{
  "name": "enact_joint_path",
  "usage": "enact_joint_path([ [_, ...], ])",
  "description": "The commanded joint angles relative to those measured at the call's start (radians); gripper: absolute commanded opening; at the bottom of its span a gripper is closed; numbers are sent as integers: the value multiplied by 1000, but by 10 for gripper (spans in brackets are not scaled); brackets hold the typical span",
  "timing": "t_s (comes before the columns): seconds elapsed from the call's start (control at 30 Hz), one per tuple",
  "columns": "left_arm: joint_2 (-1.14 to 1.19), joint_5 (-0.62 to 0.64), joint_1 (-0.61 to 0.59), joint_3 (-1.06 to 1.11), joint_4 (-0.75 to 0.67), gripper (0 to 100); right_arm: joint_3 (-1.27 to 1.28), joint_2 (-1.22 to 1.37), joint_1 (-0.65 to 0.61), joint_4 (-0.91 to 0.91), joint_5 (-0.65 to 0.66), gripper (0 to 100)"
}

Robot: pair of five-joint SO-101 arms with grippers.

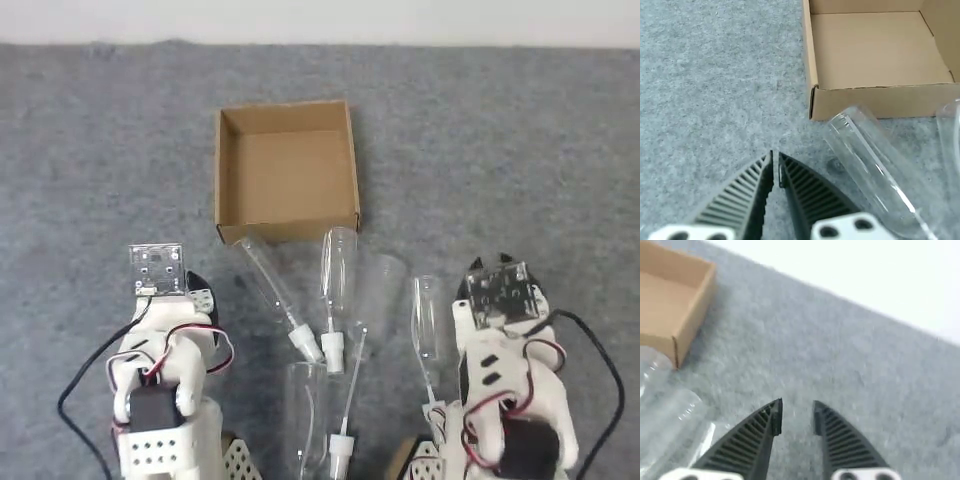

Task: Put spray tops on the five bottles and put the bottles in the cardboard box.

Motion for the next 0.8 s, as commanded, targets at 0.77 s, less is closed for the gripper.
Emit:
enact_joint_path([
  [0.77, -17, -69, -5, -67, 6, 16, -463, 812, -363, 199, -207, 295],
])
